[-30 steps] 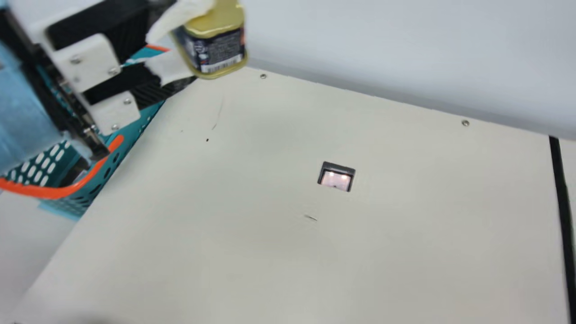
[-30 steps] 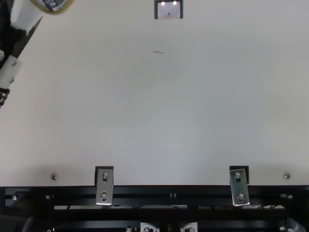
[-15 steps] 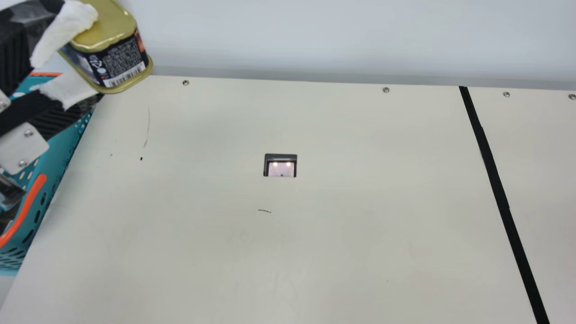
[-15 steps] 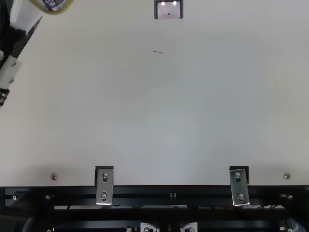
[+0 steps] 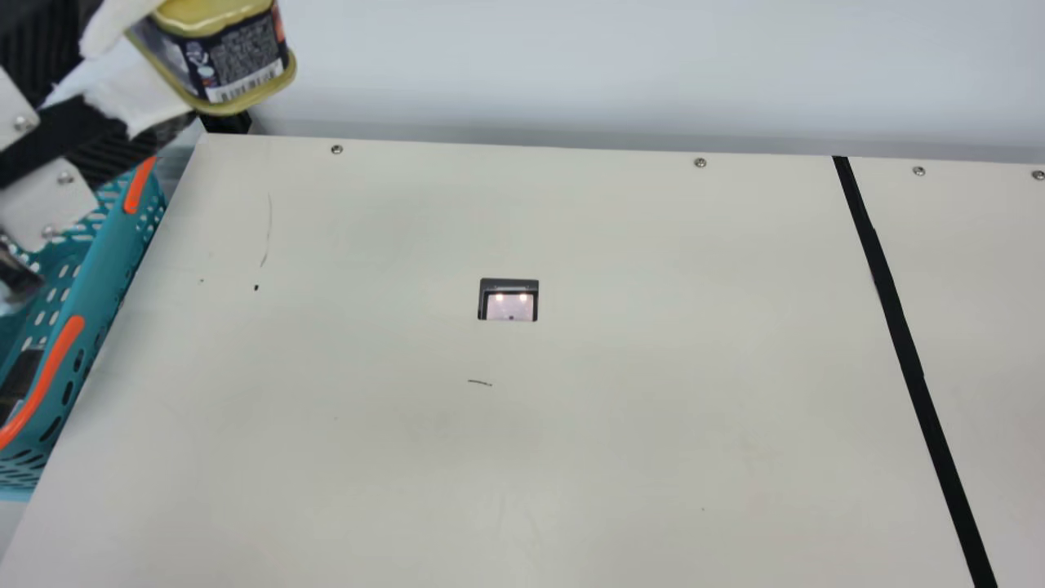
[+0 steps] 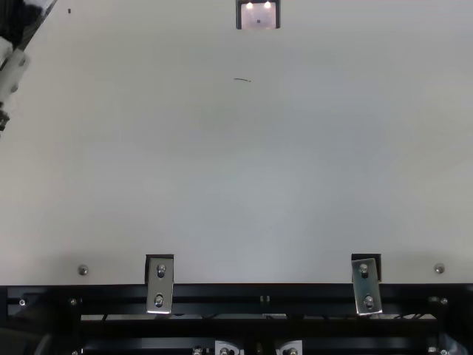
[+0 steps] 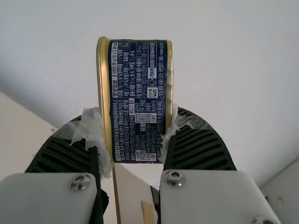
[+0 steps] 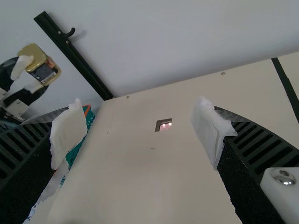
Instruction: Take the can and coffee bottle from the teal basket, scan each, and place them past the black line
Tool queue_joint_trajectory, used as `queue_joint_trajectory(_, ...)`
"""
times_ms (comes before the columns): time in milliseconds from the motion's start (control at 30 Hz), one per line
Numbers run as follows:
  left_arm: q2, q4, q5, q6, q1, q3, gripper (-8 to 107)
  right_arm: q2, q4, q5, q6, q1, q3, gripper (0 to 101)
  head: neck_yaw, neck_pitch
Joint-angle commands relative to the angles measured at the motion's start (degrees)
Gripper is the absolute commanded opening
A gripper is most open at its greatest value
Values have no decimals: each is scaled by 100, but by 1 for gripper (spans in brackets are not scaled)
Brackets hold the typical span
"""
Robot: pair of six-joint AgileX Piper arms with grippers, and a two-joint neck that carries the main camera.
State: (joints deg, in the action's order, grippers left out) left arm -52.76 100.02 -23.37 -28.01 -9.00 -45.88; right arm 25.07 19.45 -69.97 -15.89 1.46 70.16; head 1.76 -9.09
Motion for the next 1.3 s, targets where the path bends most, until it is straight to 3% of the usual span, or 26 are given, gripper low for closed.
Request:
queue_joint_trajectory(0, 56, -4, -66, -800, -52, -75, 10, 0, 0, 0, 0, 0, 0, 101, -49, -14)
queue_joint_trajectory(267, 592, -4, -212, -2134, -339, 243, 10, 0, 0, 0, 0, 0, 0, 101, -49, -14)
queue_joint_trajectory(300, 505, 0, -255, -1753, -317, 150, 10, 0, 0, 0, 0, 0, 0, 101, -49, -14)
queue_joint_trajectory(433, 600, -11, -238, -2126, -342, 247, 10, 0, 0, 0, 0, 0, 0, 101, -49, -14)
queue_joint_trajectory(833, 629, -181, -247, -1942, -306, 203, 10, 0, 0, 0, 0, 0, 0, 101, -49, -14)
queue_joint_trajectory(1267, -822, -488, -302, -1837, 525, -533, 10, 0, 0, 0, 0, 0, 0, 101, -49, -14)
